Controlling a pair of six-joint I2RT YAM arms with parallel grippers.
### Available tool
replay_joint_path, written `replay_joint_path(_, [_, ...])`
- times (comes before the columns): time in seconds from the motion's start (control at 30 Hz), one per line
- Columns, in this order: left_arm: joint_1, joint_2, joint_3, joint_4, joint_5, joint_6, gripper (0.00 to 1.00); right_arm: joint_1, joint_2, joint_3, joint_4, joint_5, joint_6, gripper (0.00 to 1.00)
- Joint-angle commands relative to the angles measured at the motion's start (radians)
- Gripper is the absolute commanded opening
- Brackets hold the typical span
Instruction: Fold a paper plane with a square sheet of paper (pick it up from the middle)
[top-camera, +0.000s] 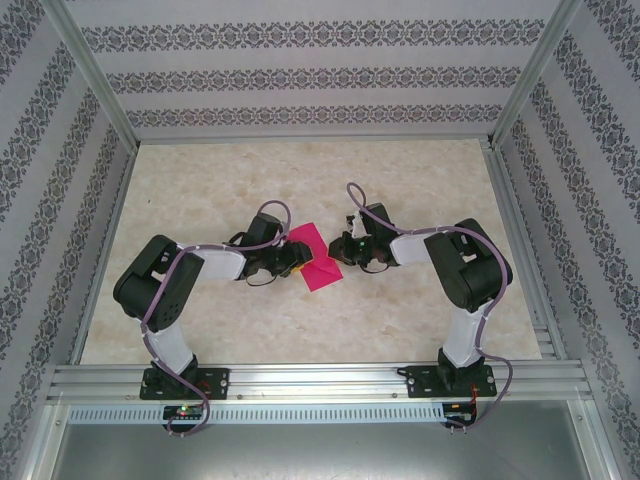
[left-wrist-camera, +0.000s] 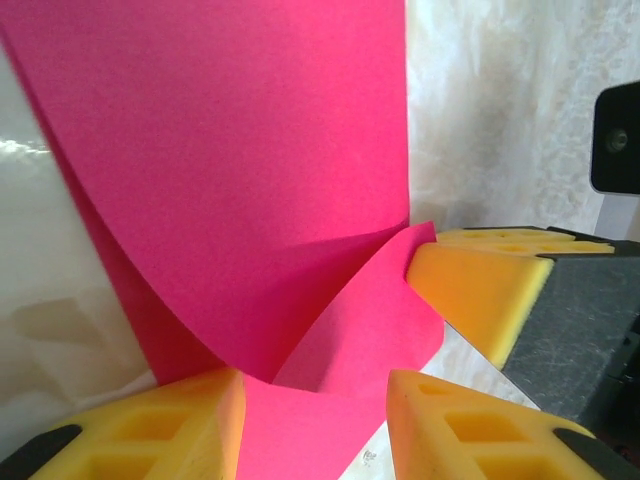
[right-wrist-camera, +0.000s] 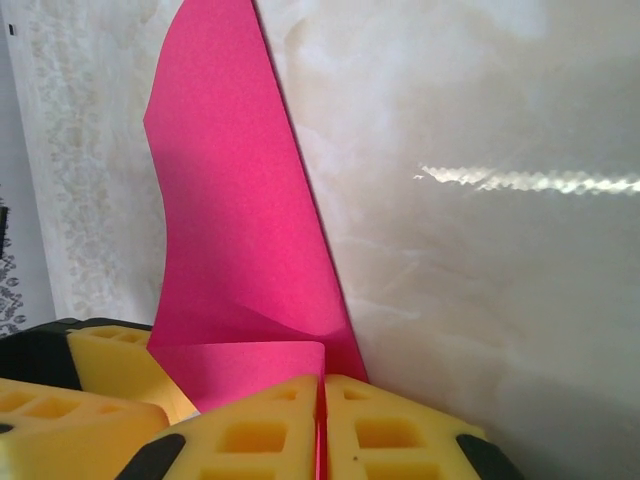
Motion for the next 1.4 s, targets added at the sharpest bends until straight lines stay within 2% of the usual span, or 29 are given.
replay_joint_path(0.0, [-0.008,-0.025,-0.030,0.075,-0.035,-0.068,0.42,-0.015,-0.004,-0.017,0.043,-0.011,0.013,0.12])
replay_joint_path(0.27, [-0.019,-0.024,-0.032,0.092,-0.066,-0.097,0.39,-0.016,-0.019,-0.024,0.050,-0.015,0.020,0.23])
replay_joint_path(0.57, [-0.020,-0.017,-0.020,0.092,-0.066,-0.093,0.21,-0.038,-0.131,-0.056,0.017,0.036,0.025,0.41])
replay_joint_path(0.7, [-0.021,-0.018,-0.007,0.081,-0.073,-0.073,0.11,-0.053,-0.199,-0.076,-0.019,0.081,0.021,0.52])
replay_joint_path(0.87, [-0.021,-0.052,0.019,0.009,-0.085,-0.018,0.03,-0.064,-0.307,-0.099,-0.080,0.142,0.000,0.67])
replay_joint_path(0.97, [-0.022,-0.112,0.061,-0.117,-0.098,0.063,0.01,-0.067,-0.390,-0.112,-0.139,0.212,-0.024,0.74])
replay_joint_path(1.07, [-0.022,-0.191,0.141,-0.324,-0.129,0.191,0.01,-0.070,-0.489,-0.123,-0.210,0.308,-0.052,0.79])
replay_joint_path(1.23, [-0.027,-0.271,0.377,-0.795,-0.270,0.447,0.01,-0.075,-0.635,-0.151,-0.313,0.490,-0.071,0.83])
replay_joint_path(1.37, [-0.045,-0.255,0.557,-1.064,-0.432,0.584,0.00,-0.091,-0.697,-0.176,-0.348,0.552,-0.065,0.86])
